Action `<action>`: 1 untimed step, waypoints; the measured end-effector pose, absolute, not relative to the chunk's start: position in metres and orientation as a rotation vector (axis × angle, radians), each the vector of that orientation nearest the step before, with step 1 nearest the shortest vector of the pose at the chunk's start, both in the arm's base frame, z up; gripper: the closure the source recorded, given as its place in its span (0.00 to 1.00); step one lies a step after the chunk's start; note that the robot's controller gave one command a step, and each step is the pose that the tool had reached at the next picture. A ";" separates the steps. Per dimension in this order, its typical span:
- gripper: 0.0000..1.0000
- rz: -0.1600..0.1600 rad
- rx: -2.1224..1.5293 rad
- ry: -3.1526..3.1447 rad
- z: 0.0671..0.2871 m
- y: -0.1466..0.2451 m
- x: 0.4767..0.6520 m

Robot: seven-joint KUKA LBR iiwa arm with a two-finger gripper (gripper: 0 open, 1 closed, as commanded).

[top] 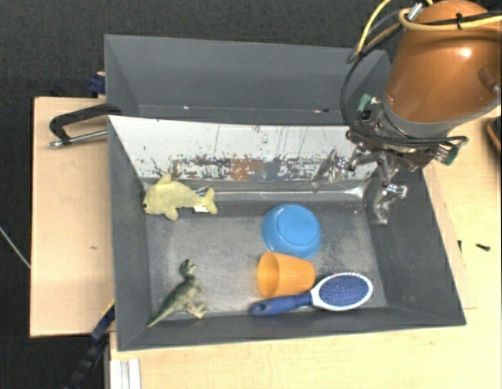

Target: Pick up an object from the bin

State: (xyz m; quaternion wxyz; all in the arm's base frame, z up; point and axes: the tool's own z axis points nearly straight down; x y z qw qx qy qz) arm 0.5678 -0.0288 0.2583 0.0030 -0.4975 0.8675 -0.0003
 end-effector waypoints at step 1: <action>0.00 0.013 -1.640 2.685 0.139 0.077 0.514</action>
Offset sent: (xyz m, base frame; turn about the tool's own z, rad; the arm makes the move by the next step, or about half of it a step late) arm -0.0514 0.0995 -0.1161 -0.0472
